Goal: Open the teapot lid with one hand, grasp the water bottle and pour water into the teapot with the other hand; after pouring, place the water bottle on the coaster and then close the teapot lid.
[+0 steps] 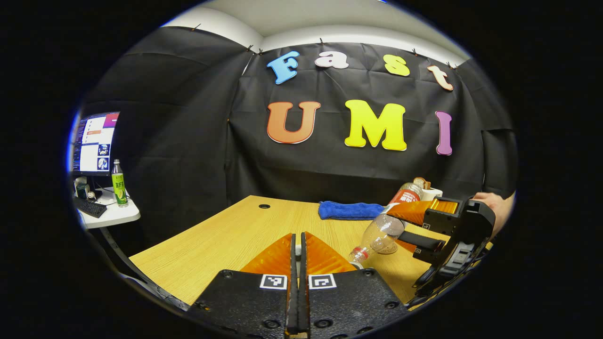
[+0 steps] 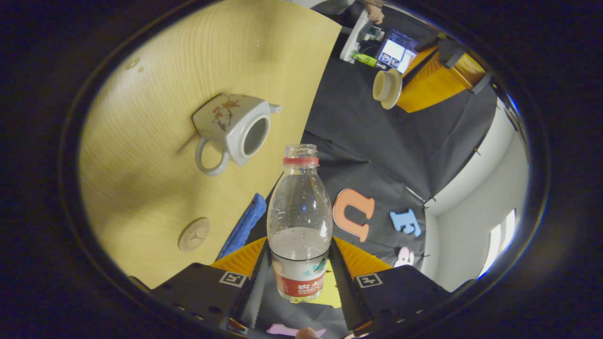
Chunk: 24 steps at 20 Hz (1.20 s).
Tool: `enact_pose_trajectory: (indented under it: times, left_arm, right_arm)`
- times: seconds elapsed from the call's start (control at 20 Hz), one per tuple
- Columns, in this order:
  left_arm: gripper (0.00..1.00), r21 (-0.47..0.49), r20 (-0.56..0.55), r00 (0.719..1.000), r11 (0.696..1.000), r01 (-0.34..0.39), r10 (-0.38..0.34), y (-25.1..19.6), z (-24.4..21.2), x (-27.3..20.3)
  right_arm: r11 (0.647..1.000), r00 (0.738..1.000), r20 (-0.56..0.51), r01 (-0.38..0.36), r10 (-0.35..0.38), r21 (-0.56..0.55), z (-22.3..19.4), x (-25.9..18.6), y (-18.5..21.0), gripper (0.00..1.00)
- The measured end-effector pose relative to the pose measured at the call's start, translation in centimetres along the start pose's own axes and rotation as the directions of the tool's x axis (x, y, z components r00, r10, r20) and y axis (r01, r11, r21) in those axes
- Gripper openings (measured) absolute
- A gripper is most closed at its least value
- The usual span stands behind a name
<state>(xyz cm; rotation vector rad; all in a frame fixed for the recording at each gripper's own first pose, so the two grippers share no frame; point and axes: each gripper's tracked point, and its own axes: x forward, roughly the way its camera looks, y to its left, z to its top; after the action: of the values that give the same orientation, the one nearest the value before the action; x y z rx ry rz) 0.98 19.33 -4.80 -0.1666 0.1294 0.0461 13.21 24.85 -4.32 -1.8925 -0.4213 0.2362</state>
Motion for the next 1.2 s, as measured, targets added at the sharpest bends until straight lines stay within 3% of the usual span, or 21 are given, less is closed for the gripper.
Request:
enact_pose_trajectory:
  times: [0.2, 0.3, 0.35, 0.45, 0.6, 0.8, 0.95, 1.0, 1.05, 1.1, 1.2]
  left_arm:
    - [0.03, -0.011, 0.003, 1.000, 1.000, -0.013, 0.013, 0.5, 0.0, -0.1]
    - [0.03, 0.018, 0.000, 0.999, 0.999, -0.035, 0.035, 0.9, 0.1, -0.2]
    - [0.03, 0.028, 0.003, 0.999, 0.999, -0.036, 0.036, 0.9, 0.1, -0.3]
    - [0.02, 0.020, 0.009, 1.000, 1.000, -0.023, 0.023, 0.4, 0.5, -0.4]
    - [0.03, 0.033, 0.007, 1.000, 0.999, -0.010, 0.010, -0.3, 0.4, -0.2]
    - [0.02, 0.035, 0.011, 1.000, 0.999, -0.002, 0.002, -0.7, 0.5, -0.2]
    - [0.02, 0.029, 0.011, 1.000, 1.000, -0.005, 0.005, -0.5, 0.4, -0.3]
    - [0.03, 0.027, 0.012, 1.000, 1.000, -0.005, 0.004, -0.5, 0.5, -0.3]
    - [0.03, 0.025, 0.014, 1.000, 1.000, -0.005, 0.004, -0.5, 0.5, -0.3]
    - [0.03, 0.026, 0.016, 1.000, 1.000, -0.006, 0.005, -0.4, 0.6, -0.4]
    - [0.03, 0.029, 0.014, 1.000, 1.000, -0.008, 0.008, -0.4, 0.5, -0.3]
  right_arm:
    - [0.965, 0.999, 0.008, -0.053, 0.053, 0.257, -0.2, -0.1, 1.2, 0.69]
    - [0.899, 0.996, 0.021, -0.090, 0.090, 0.429, -0.3, 0.0, 1.5, 0.69]
    - [0.843, 0.995, 0.020, -0.097, 0.103, 0.529, -0.6, -0.1, 1.4, 0.70]
    - [0.666, 0.991, 0.031, -0.109, 0.127, 0.738, -1.2, -0.2, 0.9, 0.70]
    - [0.346, 0.990, 0.057, -0.099, 0.128, 0.933, -2.0, 1.5, -1.3, 0.69]
    - [-0.023, 0.995, 0.063, -0.061, 0.082, 0.998, -4.9, 1.9, -3.2, 0.69]
    - [-0.354, 0.995, 0.039, -0.005, 0.091, 0.935, -8.4, 3.7, -2.2, 0.69]
    - [-0.422, 0.994, 0.021, 0.027, 0.108, 0.906, -10.5, 4.5, -1.5, 0.69]
    - [-0.462, 0.992, 0.005, 0.056, 0.128, 0.885, -11.7, 5.3, -0.2, 0.69]
    - [-0.479, 0.989, -0.006, 0.077, 0.147, 0.874, -12.1, 5.8, 1.0, 0.67]
    - [-0.452, 0.983, -0.026, 0.108, 0.182, 0.885, -12.7, 6.5, 3.1, 0.69]
